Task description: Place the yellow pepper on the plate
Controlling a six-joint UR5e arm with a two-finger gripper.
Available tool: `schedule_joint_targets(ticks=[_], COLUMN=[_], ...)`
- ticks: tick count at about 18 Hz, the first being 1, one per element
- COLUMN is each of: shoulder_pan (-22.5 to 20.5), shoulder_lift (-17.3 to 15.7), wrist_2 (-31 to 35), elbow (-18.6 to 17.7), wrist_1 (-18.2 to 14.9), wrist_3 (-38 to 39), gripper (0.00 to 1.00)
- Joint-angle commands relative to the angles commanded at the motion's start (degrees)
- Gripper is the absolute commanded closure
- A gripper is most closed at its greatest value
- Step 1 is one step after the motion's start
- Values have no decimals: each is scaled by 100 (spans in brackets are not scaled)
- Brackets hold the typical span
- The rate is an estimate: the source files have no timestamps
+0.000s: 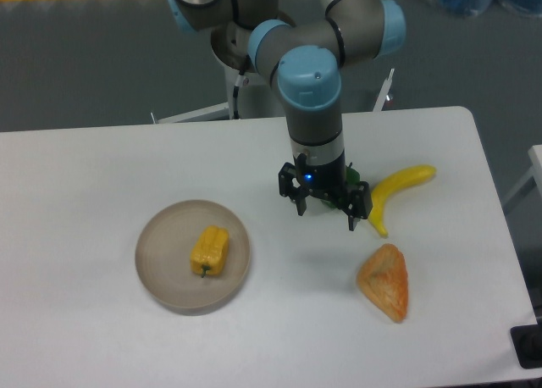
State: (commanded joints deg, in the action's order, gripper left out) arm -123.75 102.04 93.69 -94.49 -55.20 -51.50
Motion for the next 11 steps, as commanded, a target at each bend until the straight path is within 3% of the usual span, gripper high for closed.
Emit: schedule_joint_targets(ticks=[11], shoulder_pan=[-35], shoulder_lift=[-44], wrist_2=[9], elbow=[-8], wrist_1=[88], wrist_3=[-36], gripper=[0])
